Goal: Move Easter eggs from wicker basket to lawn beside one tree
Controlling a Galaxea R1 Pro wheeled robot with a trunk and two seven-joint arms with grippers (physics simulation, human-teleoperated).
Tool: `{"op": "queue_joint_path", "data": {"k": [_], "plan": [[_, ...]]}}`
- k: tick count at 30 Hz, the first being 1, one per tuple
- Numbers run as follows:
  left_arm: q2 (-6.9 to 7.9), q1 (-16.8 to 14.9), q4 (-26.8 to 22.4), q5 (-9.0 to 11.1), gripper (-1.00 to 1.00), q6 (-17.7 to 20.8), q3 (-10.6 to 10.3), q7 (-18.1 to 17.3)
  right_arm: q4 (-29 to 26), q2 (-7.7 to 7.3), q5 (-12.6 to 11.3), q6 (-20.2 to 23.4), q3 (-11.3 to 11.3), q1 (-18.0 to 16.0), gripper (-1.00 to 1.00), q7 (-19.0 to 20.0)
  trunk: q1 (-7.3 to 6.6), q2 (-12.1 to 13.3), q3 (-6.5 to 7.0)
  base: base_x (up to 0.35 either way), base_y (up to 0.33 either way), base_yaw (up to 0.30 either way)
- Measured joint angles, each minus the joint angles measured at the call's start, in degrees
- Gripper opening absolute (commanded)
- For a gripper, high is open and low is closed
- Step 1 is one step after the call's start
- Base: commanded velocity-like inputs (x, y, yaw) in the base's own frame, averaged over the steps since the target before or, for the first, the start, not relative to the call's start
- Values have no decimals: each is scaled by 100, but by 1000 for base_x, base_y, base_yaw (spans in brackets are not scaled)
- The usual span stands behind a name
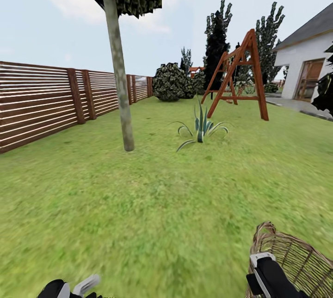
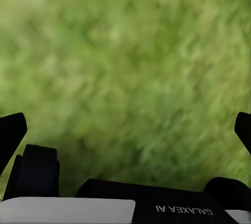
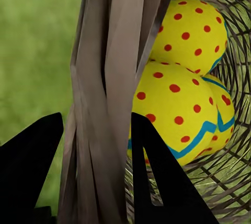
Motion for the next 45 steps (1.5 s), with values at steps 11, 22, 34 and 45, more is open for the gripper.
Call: {"op": "queue_joint_path", "data": {"k": [11, 22, 34, 45], "plan": [[2, 0, -9, 11, 100, 1, -5, -8, -15, -9, -15, -9, -1, 0, -100, 12, -242, 441, 197, 0, 0, 253], [0, 0, -9, 10, 100, 1, -9, -8, -20, -9, -17, -9, 0, 0, -100, 17, -483, 882, 395, 0, 0, 249], [0, 1, -2, 8, 100, 1, 15, -2, -120, -9, -21, 0, -1, 1, -100, 12, -682, 1245, 557, 26, 0, 242], [0, 0, -1, 5, 100, 3, 15, -4, -120, -1, 3, -1, 1, 2, -100, 11, -685, 1245, 557, 330, 58, 120]]}}
